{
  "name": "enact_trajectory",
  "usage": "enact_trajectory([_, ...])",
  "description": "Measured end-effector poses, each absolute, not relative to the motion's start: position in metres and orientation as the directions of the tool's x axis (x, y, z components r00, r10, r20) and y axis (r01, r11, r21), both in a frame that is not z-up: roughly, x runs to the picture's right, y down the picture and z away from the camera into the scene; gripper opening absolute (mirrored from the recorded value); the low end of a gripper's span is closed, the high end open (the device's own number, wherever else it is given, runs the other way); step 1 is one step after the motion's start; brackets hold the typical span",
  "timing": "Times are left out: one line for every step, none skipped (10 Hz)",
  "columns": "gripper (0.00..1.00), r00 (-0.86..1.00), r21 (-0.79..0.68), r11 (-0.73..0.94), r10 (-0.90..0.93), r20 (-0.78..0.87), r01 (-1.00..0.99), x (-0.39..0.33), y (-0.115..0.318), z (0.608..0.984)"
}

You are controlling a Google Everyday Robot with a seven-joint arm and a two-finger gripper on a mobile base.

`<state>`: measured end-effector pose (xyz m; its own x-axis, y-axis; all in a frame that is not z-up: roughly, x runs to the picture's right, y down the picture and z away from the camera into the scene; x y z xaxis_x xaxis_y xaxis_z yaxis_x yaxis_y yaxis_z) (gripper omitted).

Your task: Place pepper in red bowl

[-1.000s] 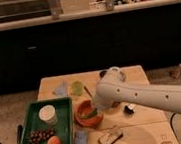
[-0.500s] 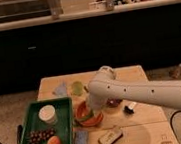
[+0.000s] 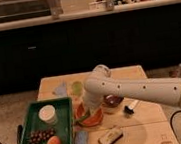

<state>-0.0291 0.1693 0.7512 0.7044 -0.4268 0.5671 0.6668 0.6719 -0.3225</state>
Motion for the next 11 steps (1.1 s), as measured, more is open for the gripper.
enact_trajectory([0.0,0.701,-0.323,0.668,-0.426,0.572,0.67,-0.032,0.168,0.755])
enact_trajectory([0.0,0.697,-0.325,0.663,-0.427,0.576,0.675,-0.035,0.168,0.758])
enact_trajectory([0.0,0.694,-0.329,0.656,-0.428,0.58,0.679,-0.038,0.167,0.761])
enact_trajectory([0.0,0.691,-0.331,0.652,-0.428,0.582,0.682,-0.041,0.167,0.764])
enact_trajectory([0.0,0.689,-0.333,0.648,-0.427,0.585,0.684,-0.043,0.167,0.767])
enact_trajectory([0.0,0.691,-0.338,0.648,-0.424,0.585,0.683,-0.043,0.167,0.77])
enact_trajectory([0.02,0.695,-0.342,0.649,-0.419,0.585,0.68,-0.042,0.166,0.772])
enact_trajectory([0.09,0.698,-0.347,0.65,-0.414,0.585,0.676,-0.042,0.166,0.775])
enact_trajectory([0.19,0.699,-0.35,0.65,-0.411,0.585,0.675,-0.042,0.165,0.777])
enact_trajectory([0.31,0.702,-0.353,0.65,-0.409,0.584,0.673,-0.042,0.164,0.779])
enact_trajectory([0.39,0.704,-0.356,0.651,-0.407,0.583,0.671,-0.041,0.164,0.779])
